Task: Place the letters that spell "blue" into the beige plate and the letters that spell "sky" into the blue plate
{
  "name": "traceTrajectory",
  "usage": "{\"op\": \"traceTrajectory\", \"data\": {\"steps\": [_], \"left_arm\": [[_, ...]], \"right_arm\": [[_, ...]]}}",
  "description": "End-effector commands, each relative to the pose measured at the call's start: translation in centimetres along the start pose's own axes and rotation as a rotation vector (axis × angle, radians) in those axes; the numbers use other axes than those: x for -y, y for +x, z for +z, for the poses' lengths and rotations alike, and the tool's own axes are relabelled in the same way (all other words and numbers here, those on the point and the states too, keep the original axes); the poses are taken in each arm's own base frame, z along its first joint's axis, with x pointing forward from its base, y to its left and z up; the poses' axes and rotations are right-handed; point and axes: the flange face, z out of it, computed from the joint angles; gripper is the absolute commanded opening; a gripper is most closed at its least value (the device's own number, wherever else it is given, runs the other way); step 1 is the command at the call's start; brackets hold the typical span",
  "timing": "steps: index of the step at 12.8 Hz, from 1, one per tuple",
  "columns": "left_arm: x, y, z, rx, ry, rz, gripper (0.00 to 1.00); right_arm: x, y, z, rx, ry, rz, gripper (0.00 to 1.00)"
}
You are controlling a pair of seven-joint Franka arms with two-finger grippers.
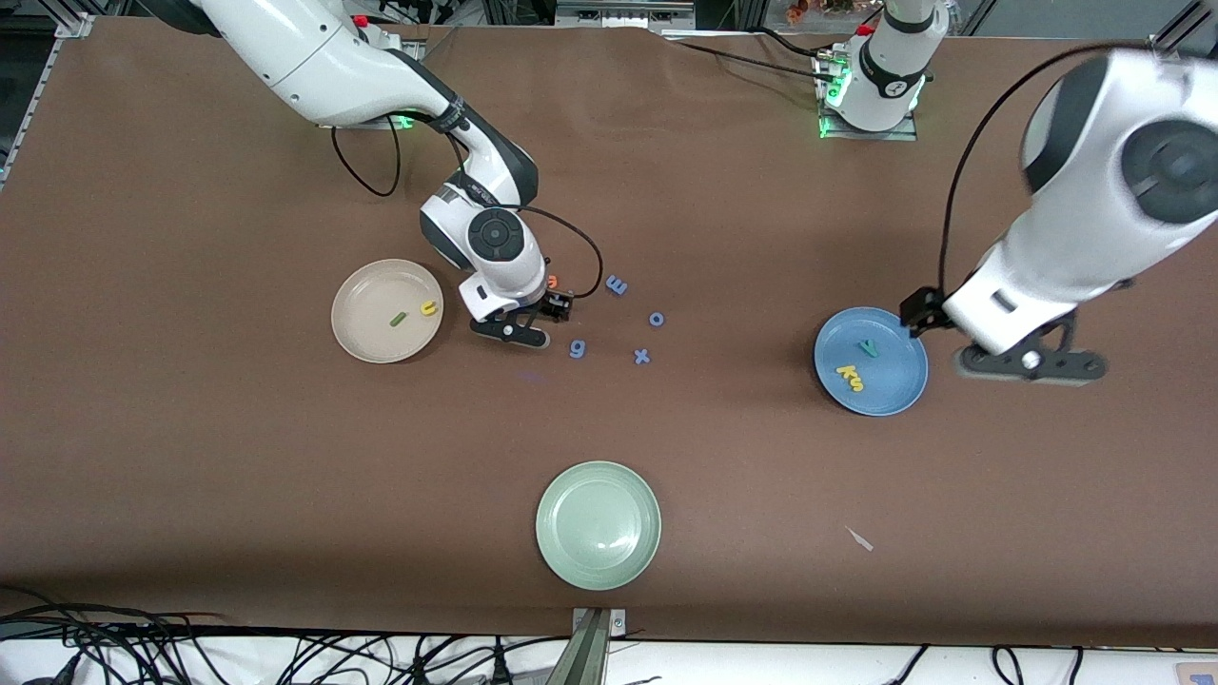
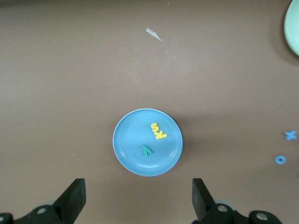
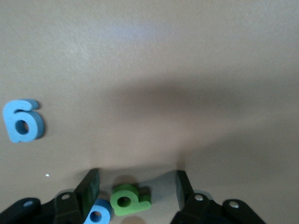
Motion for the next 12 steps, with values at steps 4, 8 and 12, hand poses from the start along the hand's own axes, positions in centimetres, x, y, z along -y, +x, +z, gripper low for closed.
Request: {"op": "traceTrajectory", "data": {"steps": [4, 8, 12], "left_arm": [[3.1, -4.5, -3.9, 0.021, -0.074, 0.013, 1.00], [5.0, -9.1, -1.1, -0.078, -0.100, -0.015, 1.00], [4.7, -9.0, -1.3, -0.078, -0.095, -0.009, 1.00]], "right_arm": [[-0.2, -1.5, 0.1, 0.007, -0.013, 0.012, 0.70], [-0.3, -2.0, 0.1, 0.011, -0.021, 0.005, 0.42], [-0.3, -2.1, -0.3, 0.005, -0.021, -0.009, 0.24]]}}
